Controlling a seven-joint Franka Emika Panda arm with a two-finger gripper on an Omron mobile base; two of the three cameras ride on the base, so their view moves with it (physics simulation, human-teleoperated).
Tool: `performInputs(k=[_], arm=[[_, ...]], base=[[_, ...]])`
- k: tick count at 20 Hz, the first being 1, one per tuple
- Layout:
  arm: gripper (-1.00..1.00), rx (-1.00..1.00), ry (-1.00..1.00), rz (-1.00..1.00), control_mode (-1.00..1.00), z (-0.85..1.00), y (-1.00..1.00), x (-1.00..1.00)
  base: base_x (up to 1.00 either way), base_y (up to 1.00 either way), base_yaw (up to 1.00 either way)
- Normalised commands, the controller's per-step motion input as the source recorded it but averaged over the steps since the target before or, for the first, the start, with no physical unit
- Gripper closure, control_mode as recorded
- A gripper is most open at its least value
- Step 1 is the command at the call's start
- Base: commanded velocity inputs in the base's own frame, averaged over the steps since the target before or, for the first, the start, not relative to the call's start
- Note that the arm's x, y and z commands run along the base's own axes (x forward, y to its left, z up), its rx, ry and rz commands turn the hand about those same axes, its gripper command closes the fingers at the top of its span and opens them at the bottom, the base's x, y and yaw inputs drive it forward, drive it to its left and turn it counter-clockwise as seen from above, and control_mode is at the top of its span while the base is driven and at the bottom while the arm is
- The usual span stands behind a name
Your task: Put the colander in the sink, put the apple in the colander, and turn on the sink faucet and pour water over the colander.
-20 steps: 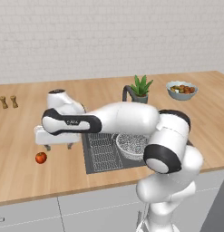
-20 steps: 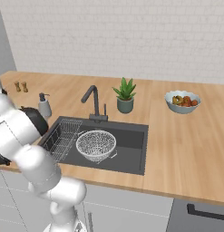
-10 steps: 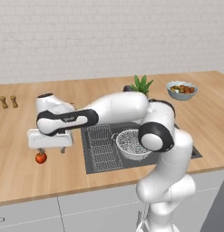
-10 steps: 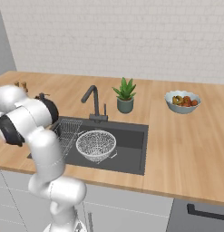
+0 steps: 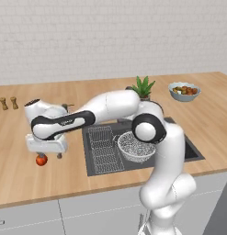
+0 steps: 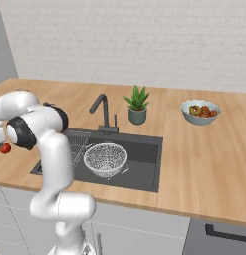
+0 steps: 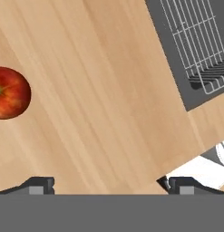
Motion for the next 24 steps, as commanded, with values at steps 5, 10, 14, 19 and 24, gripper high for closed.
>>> performInputs(k=[5, 10, 14, 19, 24], arm=[[-1.00, -0.03, 0.00, -0.25, -1.00, -0.14, 0.16, 0.20], [-1.00, -0.05, -0.07, -0.14, -1.00, -0.28, 0.06, 0.15], [-1.00, -0.05, -0.18, -0.02, -1.00, -0.37, 0.01, 0.07], [-1.00, -0.01, -0.19, 0.00, -1.00, -0.20, 0.00, 0.09], [-1.00, 0.00, -0.15, 0.05, -1.00, -0.15, 0.00, 0.09]], base=[[0.00, 0.00, 0.00], [0.00, 0.00, 0.00], [0.00, 0.00, 0.00], [0.00, 0.00, 0.00], [0.00, 0.00, 0.00]])
